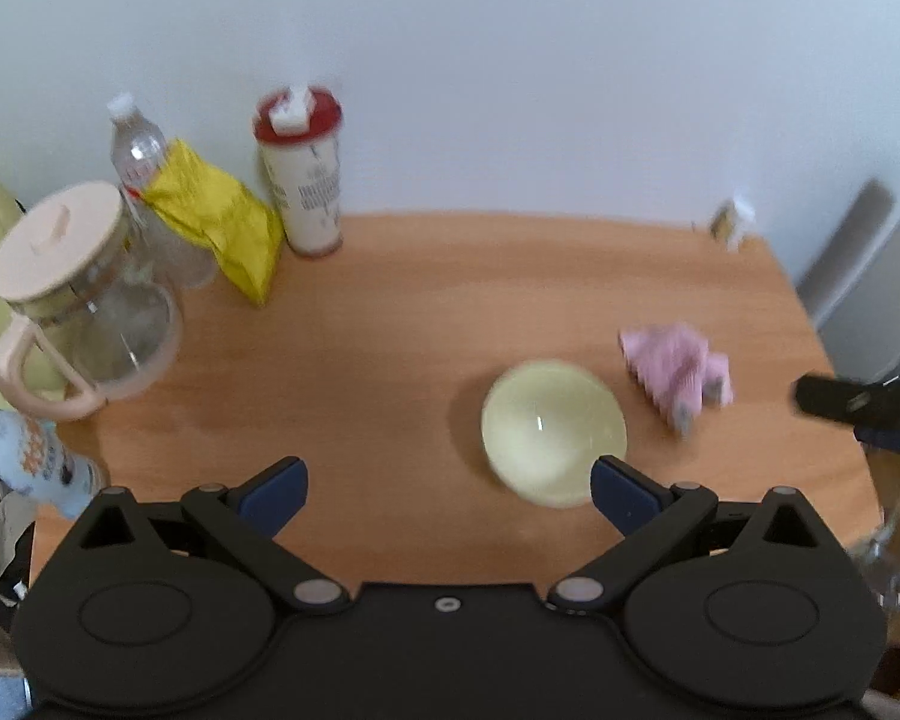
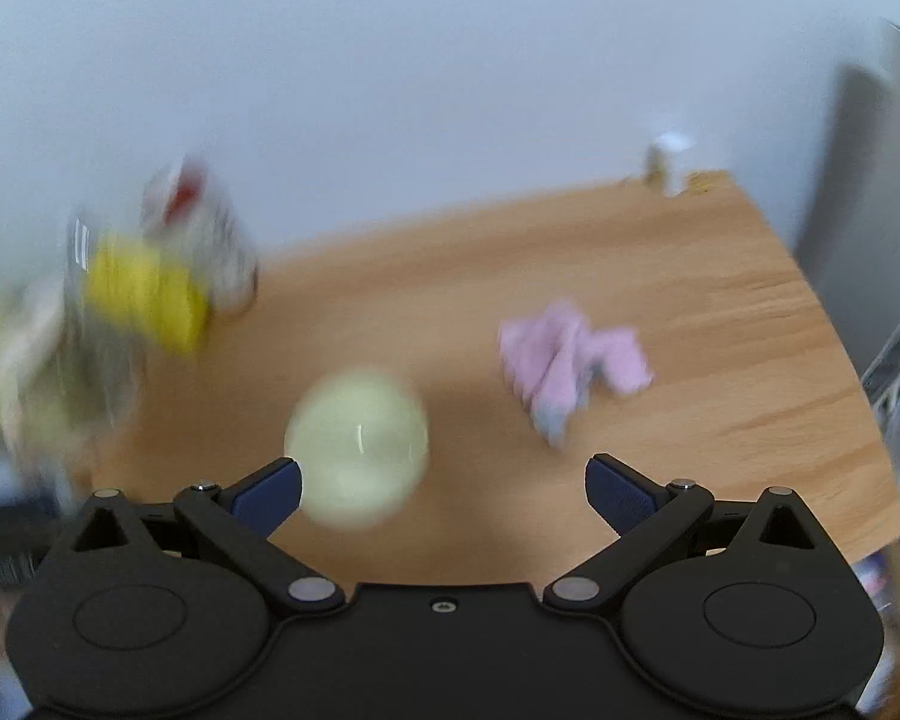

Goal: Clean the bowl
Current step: 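Move the right tool to the pink cloth while the left tool approaches the bowl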

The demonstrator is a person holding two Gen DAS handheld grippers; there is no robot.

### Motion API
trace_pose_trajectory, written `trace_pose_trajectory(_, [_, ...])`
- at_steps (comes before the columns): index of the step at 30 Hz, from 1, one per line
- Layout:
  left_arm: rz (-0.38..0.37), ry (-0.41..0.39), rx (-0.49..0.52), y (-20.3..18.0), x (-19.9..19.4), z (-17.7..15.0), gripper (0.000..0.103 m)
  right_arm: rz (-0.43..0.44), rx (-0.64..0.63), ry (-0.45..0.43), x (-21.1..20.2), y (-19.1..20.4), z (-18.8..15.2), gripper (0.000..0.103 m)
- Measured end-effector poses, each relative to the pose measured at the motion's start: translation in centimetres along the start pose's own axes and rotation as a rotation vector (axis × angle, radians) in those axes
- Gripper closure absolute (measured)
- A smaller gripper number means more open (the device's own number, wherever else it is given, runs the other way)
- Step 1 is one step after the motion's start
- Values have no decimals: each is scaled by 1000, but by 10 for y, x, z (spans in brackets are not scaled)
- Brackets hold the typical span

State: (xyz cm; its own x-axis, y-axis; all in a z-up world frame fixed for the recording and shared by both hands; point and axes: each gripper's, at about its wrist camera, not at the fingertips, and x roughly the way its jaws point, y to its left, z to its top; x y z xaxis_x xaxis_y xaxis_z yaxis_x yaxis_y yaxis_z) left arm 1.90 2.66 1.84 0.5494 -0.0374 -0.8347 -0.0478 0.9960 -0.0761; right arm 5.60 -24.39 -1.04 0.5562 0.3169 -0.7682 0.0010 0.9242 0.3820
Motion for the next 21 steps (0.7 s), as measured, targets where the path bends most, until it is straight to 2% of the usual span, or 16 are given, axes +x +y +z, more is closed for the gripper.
trace_pose_trajectory(2, [-20, 3, -36, 0, 2, 3, 0, 59, 72, -60, -10, -10, 11, 0])
trace_pose_trajectory(8, [-64, -23, -91, 1, 8, 11, 0, 99, 80, -122, -14, -9, 24, 0])
trace_pose_trajectory(12, [-41, -133, -173, 10, 7, 15, 0, 45, 17, -134, -7, -6, 28, 0])
trace_pose_trajectory(13, [-25, -140, -175, 8, 9, 18, 0, 26, -9, -136, -5, -6, 29, 0])
trace_pose_trajectory(15, [-4, -129, -161, 4, 15, 22, 0, -9, -58, -140, 0, -4, 33, 0])
trace_pose_trajectory(18, [-13, -105, -166, -3, 23, 29, 0, -47, -107, -148, 10, -9, 40, 1])
trace_pose_trajectory(21, [47, -100, -162, -15, 31, 35, 0, -39, -144, -115, 24, -16, 48, 1])
